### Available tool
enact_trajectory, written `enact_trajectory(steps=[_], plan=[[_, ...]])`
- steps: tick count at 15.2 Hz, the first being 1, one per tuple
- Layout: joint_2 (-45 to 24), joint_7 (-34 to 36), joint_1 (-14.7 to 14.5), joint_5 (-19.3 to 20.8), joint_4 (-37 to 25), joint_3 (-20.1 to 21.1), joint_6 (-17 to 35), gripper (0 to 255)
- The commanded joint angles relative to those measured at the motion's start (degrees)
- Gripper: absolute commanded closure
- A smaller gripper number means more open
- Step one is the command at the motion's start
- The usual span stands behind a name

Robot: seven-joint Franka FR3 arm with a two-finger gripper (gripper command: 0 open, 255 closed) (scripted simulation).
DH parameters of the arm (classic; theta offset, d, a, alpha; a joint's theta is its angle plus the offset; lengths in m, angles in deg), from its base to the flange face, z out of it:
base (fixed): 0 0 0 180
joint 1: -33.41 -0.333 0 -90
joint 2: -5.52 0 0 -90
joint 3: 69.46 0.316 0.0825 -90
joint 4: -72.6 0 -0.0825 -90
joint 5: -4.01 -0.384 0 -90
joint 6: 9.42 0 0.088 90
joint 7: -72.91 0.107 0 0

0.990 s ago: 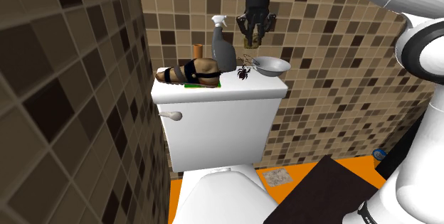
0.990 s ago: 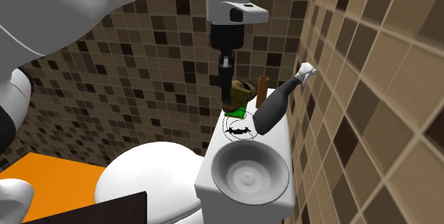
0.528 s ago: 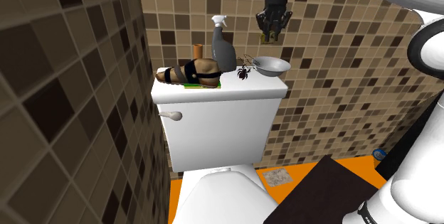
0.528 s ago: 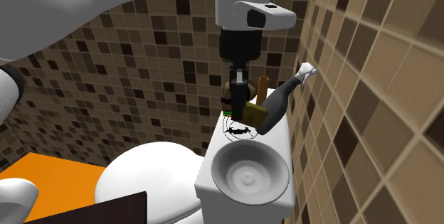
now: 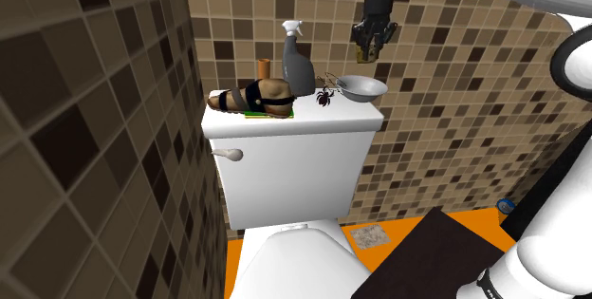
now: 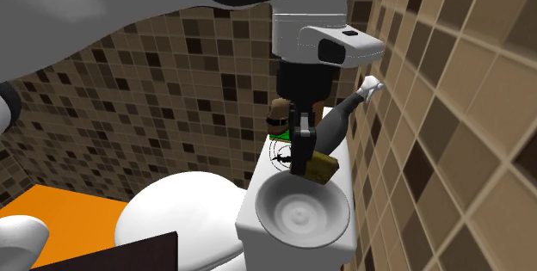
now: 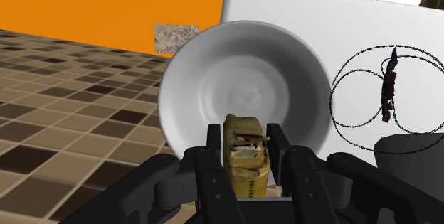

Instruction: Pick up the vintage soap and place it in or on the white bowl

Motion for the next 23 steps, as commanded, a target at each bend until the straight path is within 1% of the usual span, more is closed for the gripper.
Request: enact_trajectory(steps=[1, 10, 18, 19, 23], plan=[[0.98, -0.01, 0.2, -0.23, 3.01, -0.09, 2.09, 255], [4.26, 0.31, 0.65, -0.9, 14.46, -0.33, 10.32, 255], [4.4, 0.33, 0.67, -0.93, 15.1, -0.35, 10.81, 255], [4.4, 0.33, 0.67, -0.93, 15.1, -0.35, 10.81, 0], [4.4, 0.33, 0.67, -0.93, 15.1, -0.35, 10.81, 0]])
